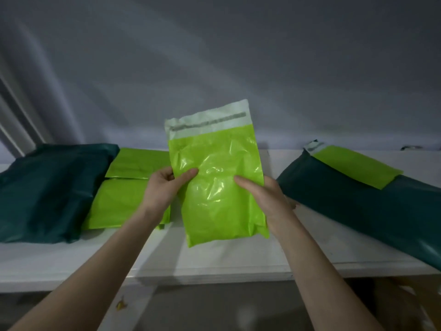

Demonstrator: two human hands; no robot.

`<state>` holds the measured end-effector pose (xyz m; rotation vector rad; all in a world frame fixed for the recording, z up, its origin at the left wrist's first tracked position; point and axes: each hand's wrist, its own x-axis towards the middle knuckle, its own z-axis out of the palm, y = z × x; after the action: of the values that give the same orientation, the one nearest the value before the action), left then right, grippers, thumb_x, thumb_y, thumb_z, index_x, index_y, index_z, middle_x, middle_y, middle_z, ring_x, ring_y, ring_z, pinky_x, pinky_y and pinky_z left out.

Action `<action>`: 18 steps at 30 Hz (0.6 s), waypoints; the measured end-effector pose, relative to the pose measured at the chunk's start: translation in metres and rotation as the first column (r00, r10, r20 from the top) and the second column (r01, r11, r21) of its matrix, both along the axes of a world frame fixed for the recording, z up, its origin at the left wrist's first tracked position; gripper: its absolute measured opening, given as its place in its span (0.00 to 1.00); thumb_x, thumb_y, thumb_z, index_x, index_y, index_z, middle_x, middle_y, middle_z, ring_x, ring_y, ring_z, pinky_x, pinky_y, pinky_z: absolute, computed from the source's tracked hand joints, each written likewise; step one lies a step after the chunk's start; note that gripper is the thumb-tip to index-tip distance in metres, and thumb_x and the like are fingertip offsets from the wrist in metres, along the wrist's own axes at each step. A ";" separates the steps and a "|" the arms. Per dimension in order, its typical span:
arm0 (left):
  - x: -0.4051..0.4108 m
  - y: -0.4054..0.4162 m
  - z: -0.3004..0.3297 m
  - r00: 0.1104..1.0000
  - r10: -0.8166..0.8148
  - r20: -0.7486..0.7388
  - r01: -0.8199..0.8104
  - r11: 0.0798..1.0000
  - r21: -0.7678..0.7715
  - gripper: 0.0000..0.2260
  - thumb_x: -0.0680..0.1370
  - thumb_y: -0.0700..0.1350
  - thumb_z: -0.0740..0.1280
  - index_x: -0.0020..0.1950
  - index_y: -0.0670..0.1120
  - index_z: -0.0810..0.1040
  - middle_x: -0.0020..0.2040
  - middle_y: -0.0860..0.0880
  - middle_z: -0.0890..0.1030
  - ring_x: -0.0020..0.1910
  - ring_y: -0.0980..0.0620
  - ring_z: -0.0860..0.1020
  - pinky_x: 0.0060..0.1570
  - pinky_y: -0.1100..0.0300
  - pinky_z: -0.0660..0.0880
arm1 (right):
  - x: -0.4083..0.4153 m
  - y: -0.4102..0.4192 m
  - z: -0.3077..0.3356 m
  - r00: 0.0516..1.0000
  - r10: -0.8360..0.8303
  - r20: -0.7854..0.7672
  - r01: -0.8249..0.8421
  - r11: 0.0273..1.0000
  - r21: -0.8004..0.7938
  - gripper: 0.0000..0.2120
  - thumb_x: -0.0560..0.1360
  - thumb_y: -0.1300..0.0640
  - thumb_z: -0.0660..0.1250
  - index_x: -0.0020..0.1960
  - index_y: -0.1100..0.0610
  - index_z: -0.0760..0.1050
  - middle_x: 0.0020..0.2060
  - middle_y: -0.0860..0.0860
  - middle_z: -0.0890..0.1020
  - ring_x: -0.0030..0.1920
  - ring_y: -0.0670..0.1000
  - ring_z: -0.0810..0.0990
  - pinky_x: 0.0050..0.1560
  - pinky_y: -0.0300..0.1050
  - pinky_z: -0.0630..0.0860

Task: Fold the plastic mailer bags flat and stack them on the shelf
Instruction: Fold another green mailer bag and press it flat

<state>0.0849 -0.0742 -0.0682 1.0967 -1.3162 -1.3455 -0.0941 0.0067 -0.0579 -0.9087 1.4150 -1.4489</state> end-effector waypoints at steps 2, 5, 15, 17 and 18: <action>0.000 -0.003 0.000 1.000 -0.023 0.014 0.024 1.000 -0.018 0.02 0.71 0.41 0.72 0.43 0.45 0.81 0.33 0.55 0.84 0.32 0.61 0.81 0.32 0.70 0.76 | -0.001 -0.002 -0.006 1.000 -0.028 -0.005 0.028 0.999 0.017 0.03 0.72 0.55 0.71 0.44 0.53 0.82 0.42 0.49 0.86 0.45 0.51 0.85 0.48 0.48 0.80; 0.000 -0.006 -0.004 0.997 -0.066 0.043 0.068 0.997 -0.024 0.01 0.73 0.39 0.71 0.42 0.45 0.81 0.31 0.56 0.83 0.30 0.61 0.80 0.31 0.70 0.76 | -0.006 -0.005 -0.013 0.998 -0.063 -0.031 0.064 0.998 0.030 0.05 0.73 0.55 0.70 0.39 0.52 0.82 0.39 0.48 0.86 0.43 0.49 0.84 0.48 0.47 0.80; -0.011 -0.012 -0.026 0.984 -0.104 0.146 0.107 0.994 -0.018 0.01 0.76 0.42 0.67 0.46 0.47 0.76 0.28 0.55 0.81 0.25 0.63 0.77 0.26 0.70 0.74 | -0.016 -0.004 -0.039 0.994 -0.074 -0.080 0.088 0.977 0.196 0.10 0.72 0.62 0.71 0.53 0.62 0.80 0.48 0.57 0.83 0.44 0.53 0.82 0.51 0.48 0.79; -0.013 -0.009 -0.031 0.983 -0.083 0.166 0.075 0.996 0.053 0.02 0.77 0.45 0.67 0.46 0.49 0.75 0.32 0.53 0.80 0.25 0.63 0.76 0.25 0.70 0.73 | -0.016 -0.005 -0.043 0.994 -0.089 -0.057 0.100 0.971 0.218 0.11 0.73 0.63 0.70 0.54 0.65 0.79 0.49 0.59 0.83 0.43 0.53 0.82 0.51 0.49 0.78; -0.014 -0.007 -0.034 0.978 -0.108 0.180 0.090 0.990 0.109 0.04 0.77 0.46 0.67 0.49 0.48 0.75 0.37 0.50 0.80 0.28 0.62 0.78 0.26 0.70 0.74 | -0.016 -0.006 -0.044 0.994 -0.104 -0.043 0.111 0.969 0.221 0.11 0.73 0.64 0.69 0.55 0.66 0.78 0.49 0.60 0.82 0.43 0.54 0.81 0.51 0.50 0.78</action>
<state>0.0708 -0.0816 -0.1021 1.2648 -1.4686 -1.4228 -0.1101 0.0010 -0.1018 -0.7249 1.6347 -1.3257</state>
